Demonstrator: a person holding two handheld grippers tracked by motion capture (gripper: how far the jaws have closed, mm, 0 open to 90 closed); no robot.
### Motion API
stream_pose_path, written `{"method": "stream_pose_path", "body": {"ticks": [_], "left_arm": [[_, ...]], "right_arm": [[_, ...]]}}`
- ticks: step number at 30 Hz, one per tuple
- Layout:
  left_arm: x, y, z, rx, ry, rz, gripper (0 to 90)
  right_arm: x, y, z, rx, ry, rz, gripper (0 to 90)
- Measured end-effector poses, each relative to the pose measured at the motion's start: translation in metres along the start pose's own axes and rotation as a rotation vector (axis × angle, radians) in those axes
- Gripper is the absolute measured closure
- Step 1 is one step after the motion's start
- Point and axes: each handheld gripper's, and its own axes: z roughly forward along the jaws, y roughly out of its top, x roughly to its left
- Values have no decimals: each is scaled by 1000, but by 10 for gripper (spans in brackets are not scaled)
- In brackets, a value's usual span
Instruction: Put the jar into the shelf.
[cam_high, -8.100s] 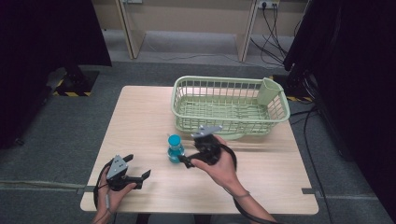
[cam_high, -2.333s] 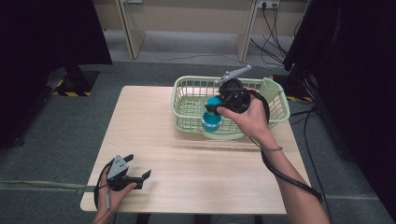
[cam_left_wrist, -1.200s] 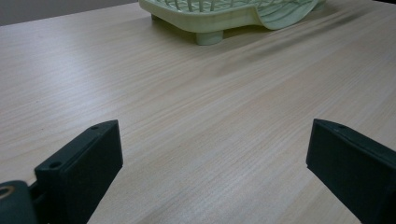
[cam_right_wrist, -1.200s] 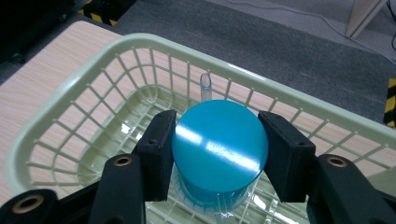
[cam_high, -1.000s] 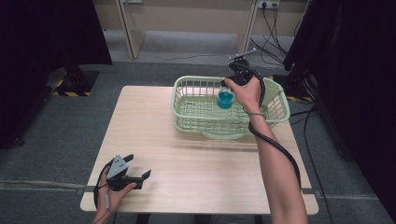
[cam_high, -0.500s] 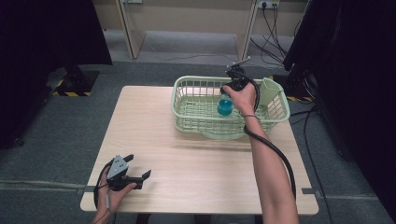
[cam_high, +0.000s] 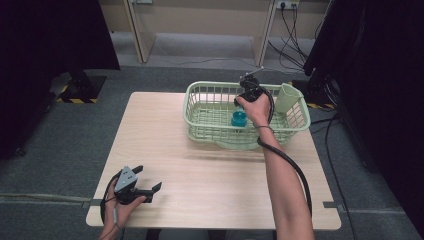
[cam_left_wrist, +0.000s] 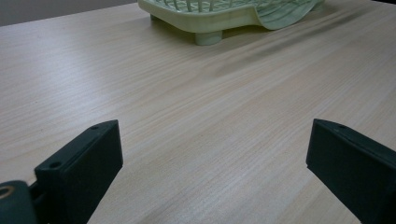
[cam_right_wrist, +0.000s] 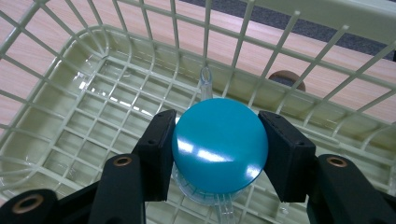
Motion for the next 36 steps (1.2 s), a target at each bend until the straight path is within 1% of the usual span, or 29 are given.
{"method": "stream_pose_path", "body": {"ticks": [8,11,12,15,18,19,20,23,24,33,36], "left_arm": [[0,0,0,0,0,1,32],[0,0,0,0,1,2,33],[0,0,0,1,1,2,33],[0,0,0,2,1,2,33],[0,0,0,1,2,2,32],[0,0,0,1,2,2,32],[0,0,0,2,2,2,32],[0,0,0,3,2,3,33],[0,0,0,2,3,3,32],[-1,0,0,6,3,2,33],[-1,0,0,6,3,3,33]], "right_arm": [[0,-2,1,5,4,-2,475],[0,-3,0,4,11,6,412],[-1,-4,-1,4,20,14,390],[-3,-5,-4,4,38,34,288],[-5,-8,-7,-6,57,48,224],[-5,-8,-9,-4,64,60,202],[-5,-9,-11,-3,70,62,183],[-6,-11,-13,1,84,66,163],[-6,-12,-16,-6,95,66,158],[-4,-19,-26,-38,129,62,128],[-3,-20,-28,-46,132,59,125]]}}
